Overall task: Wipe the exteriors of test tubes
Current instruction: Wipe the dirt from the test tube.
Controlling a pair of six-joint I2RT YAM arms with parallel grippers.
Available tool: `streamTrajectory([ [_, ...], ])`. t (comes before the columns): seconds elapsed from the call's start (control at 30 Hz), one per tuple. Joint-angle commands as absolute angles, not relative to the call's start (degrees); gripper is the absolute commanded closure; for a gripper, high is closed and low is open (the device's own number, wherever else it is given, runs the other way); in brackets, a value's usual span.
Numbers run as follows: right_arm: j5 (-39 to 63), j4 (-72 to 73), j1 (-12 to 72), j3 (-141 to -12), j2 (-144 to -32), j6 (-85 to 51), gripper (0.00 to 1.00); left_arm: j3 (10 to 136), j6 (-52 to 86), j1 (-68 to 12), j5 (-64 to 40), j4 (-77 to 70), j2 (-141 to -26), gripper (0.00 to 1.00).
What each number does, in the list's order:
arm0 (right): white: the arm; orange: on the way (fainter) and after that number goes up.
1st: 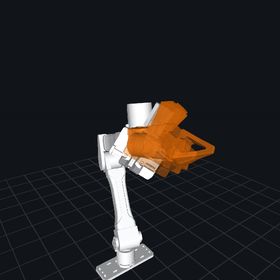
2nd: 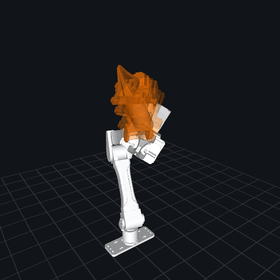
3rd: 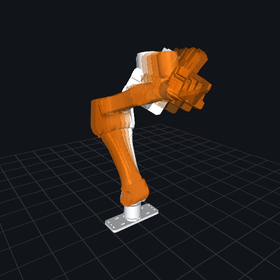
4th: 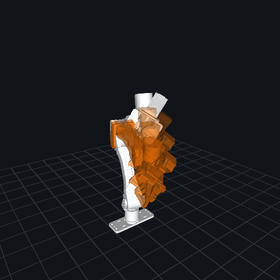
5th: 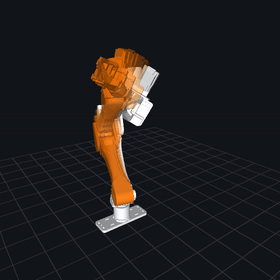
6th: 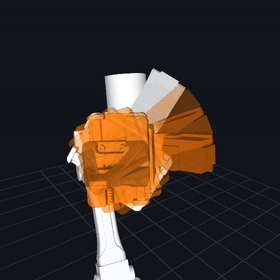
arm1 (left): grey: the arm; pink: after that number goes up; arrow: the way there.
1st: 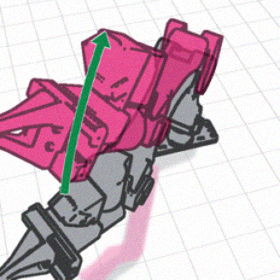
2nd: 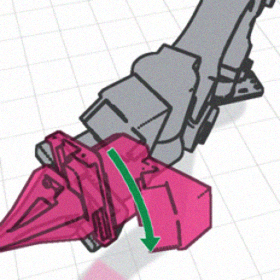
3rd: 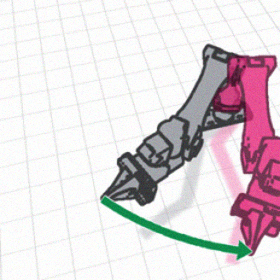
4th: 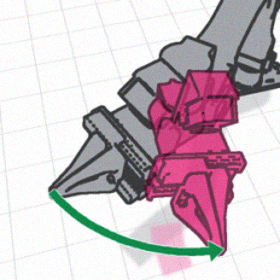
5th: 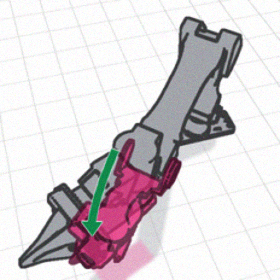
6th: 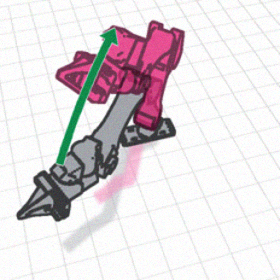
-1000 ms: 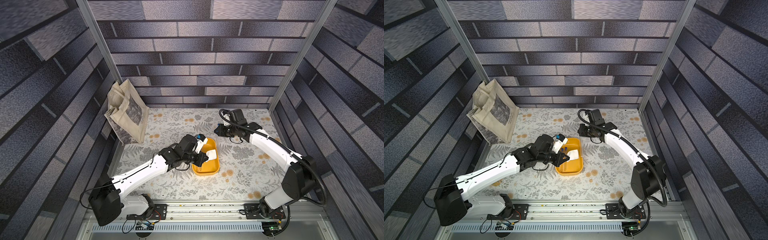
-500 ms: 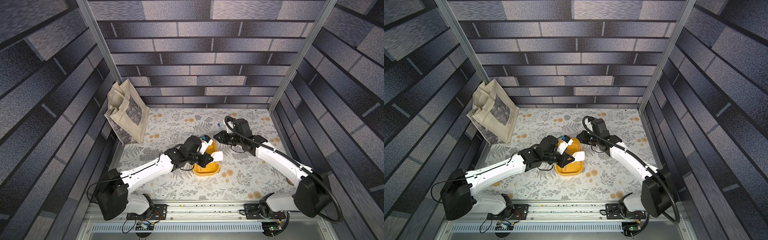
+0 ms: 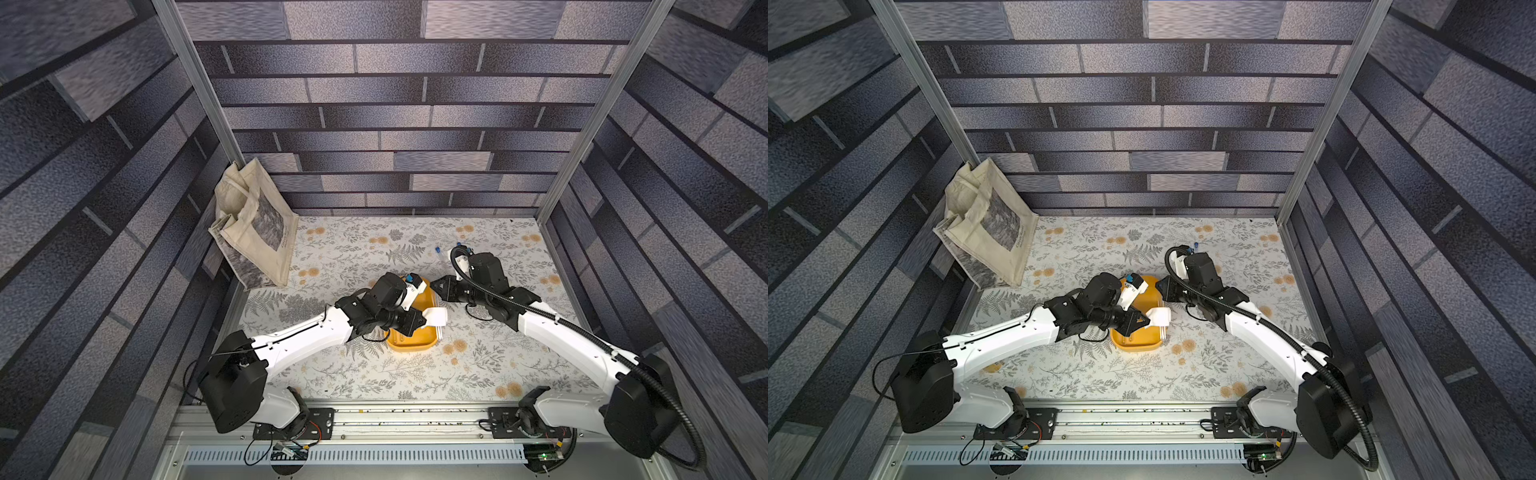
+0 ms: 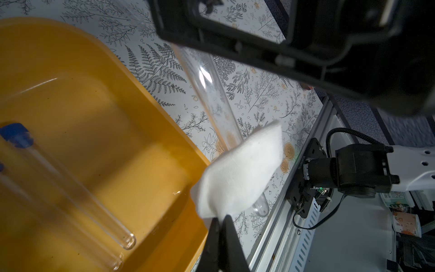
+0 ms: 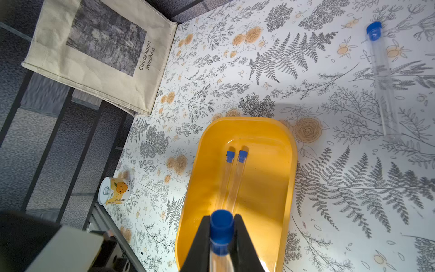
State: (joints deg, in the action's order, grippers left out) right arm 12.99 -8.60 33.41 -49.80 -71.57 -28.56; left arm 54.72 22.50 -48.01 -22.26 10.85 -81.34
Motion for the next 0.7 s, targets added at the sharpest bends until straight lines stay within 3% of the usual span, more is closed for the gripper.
streamTrajectory([
  [0.0,11.0,-4.4,34.6,-48.0,-69.9,-24.7,0.88,57.3,20.4,-46.9,-21.8,12.7,-81.5,1.00],
  [0.3,10.3,-3.9,35.3,-48.1,-70.2,-23.2,0.88,59.1,18.5,-45.5,-22.0,15.4,-81.8,1.00],
  [0.67,9.1,-2.7,35.3,-52.0,-72.7,-22.5,0.88,54.3,20.2,-49.4,-22.3,12.3,-81.0,1.00],
])
